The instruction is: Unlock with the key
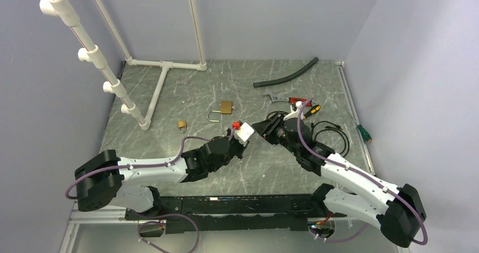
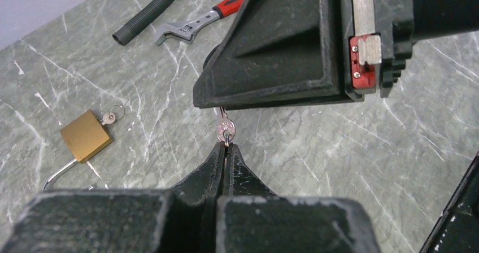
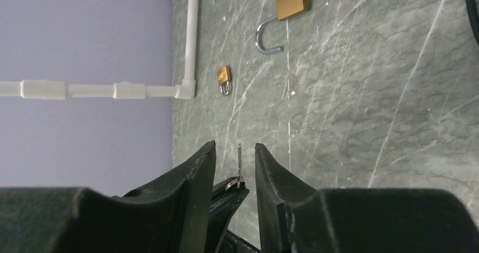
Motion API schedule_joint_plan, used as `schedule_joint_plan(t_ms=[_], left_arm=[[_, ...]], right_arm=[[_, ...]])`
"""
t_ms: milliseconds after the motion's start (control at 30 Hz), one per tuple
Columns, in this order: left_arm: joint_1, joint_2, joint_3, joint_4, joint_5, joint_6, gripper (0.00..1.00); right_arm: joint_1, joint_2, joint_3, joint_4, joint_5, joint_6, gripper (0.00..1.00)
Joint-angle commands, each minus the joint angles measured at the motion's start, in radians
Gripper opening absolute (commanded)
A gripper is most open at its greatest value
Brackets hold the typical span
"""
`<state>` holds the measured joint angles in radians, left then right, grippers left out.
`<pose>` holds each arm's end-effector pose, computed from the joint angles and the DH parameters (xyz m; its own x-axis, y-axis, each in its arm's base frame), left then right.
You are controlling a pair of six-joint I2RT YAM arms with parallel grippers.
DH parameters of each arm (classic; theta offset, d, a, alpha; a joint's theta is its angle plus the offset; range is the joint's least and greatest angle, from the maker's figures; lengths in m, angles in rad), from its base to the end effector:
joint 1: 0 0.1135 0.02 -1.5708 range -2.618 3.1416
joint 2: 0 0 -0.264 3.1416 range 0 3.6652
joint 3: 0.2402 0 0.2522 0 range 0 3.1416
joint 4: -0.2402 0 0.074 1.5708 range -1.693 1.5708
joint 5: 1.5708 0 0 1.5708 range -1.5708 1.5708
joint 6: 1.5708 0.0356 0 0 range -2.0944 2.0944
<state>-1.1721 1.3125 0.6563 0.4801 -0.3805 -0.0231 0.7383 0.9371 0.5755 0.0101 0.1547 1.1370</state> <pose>0.1242 -0.2609 0.2481 -0.0845 0.1453 -0.9858 0.7120 0.7009 0.0423 0.1638 0.1417 0.2581 -0.6133 0.6540 -0.4428 -0.0035 0.5583 0.8296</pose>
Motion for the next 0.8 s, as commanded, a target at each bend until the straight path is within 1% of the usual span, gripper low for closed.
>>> schedule_joint_plan(t_ms=[0,233,367,767], left_arm=[[-0.003,0.014,-0.002,0.081,-0.052,0.011,0.0],[-0.003,0.022,0.002,0.087,-0.059,0.01,0.0],[-0.003,0.025,0.004,0.092,-0.065,0.004,0.0],[-0.002,0.058,0.03,0.113,-0.087,-0.004,0.0]], right_arm=[[0.001,0.008,-0.001,0.054,-0.021,0.014,0.32],[0.003,0.029,0.0,0.07,-0.041,0.017,0.26],[0.004,0.032,0.001,0.065,-0.041,0.019,0.2],[0.009,0.047,0.006,0.056,-0.046,0.015,0.18]])
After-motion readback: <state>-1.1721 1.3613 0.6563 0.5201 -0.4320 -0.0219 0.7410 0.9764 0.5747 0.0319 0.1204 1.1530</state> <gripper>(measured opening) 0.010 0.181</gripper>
